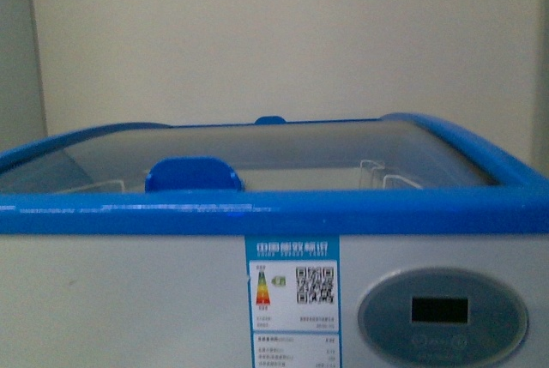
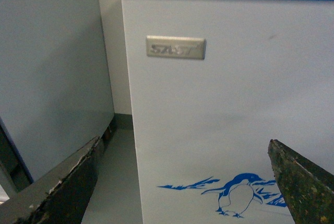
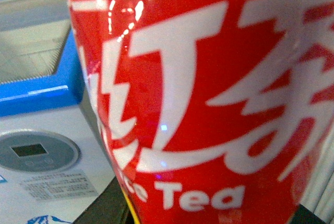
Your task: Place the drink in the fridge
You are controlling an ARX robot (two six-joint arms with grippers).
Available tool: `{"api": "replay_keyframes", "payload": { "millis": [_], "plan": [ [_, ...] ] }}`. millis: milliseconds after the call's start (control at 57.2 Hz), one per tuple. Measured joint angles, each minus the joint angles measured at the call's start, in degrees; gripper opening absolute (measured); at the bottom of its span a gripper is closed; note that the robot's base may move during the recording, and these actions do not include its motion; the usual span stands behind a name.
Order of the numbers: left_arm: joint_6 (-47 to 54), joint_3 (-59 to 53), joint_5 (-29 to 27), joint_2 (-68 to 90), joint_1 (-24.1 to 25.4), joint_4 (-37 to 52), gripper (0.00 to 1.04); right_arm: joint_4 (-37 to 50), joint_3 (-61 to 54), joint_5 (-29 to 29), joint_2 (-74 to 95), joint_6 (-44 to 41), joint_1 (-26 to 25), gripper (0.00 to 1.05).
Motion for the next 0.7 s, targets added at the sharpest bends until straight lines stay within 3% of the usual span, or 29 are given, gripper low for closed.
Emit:
{"api": "replay_keyframes", "payload": {
  "millis": [699],
  "plan": [
    [0.0,0.0,0.0,0.0,0.0,0.0,0.97,0.0,0.1,0.0,0.0,0.0,0.0,0.36]
  ]
}}
